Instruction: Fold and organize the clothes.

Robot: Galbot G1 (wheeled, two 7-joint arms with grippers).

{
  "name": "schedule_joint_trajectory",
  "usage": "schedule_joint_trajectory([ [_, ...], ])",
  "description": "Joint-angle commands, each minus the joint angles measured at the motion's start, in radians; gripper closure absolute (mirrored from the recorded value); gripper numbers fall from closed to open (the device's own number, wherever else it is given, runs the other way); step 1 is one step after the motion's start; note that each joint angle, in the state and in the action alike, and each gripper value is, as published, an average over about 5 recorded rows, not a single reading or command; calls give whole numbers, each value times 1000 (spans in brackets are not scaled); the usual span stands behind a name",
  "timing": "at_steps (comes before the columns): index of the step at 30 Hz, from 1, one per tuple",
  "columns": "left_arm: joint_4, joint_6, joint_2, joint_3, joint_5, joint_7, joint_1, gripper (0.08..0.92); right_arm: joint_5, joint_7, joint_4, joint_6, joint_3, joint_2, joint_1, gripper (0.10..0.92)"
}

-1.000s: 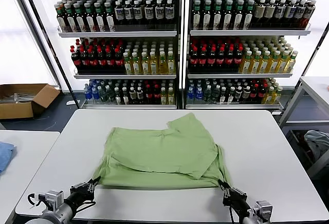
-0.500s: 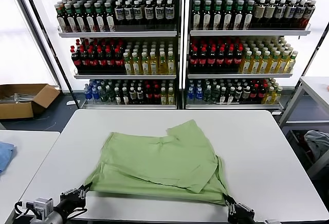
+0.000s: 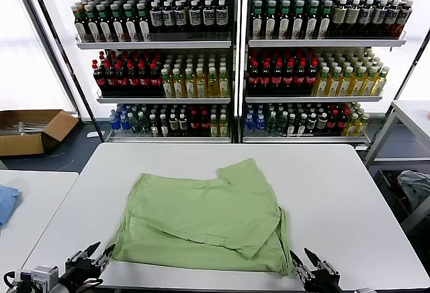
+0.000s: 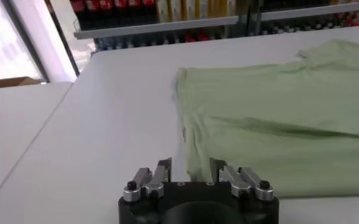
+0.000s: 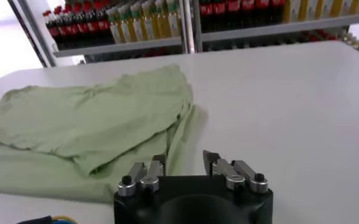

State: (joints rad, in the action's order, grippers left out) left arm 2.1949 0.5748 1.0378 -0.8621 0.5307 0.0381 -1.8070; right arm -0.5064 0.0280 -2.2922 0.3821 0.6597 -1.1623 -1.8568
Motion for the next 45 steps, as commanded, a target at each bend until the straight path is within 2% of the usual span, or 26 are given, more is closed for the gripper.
schedule_joint_trajectory([
  [1, -26, 2, -21, -52, 35, -21, 28, 458, -103, 43, 117, 21, -2, 113, 345, 464],
  [9, -160, 2, -174, -16, 149, -26, 192, 228, -139, 91, 424, 103, -179, 161, 786, 232],
  [12, -231, 2, -233, 41, 185, -9, 285, 183, -134, 103, 550, 117, -277, 145, 936, 206],
  [20, -426, 2, -334, 295, 222, 15, 606, 177, -45, 100, 838, 130, -434, 49, 1160, 203],
  [23, -510, 2, -334, 393, 222, 16, 708, 177, -20, 103, 928, 130, -458, 4, 1214, 203],
  [28, -644, 2, -286, 539, 220, 13, 867, 177, 0, 112, 1043, 128, -476, -54, 1289, 203],
  [34, -749, 2, -231, 660, 212, 7, 1028, 177, 16, 125, 1085, 122, -483, -77, 1306, 203],
  [45, -842, 2, -167, 753, 207, -1, 1147, 177, 37, 137, 1087, 113, -494, -100, 1270, 203],
])
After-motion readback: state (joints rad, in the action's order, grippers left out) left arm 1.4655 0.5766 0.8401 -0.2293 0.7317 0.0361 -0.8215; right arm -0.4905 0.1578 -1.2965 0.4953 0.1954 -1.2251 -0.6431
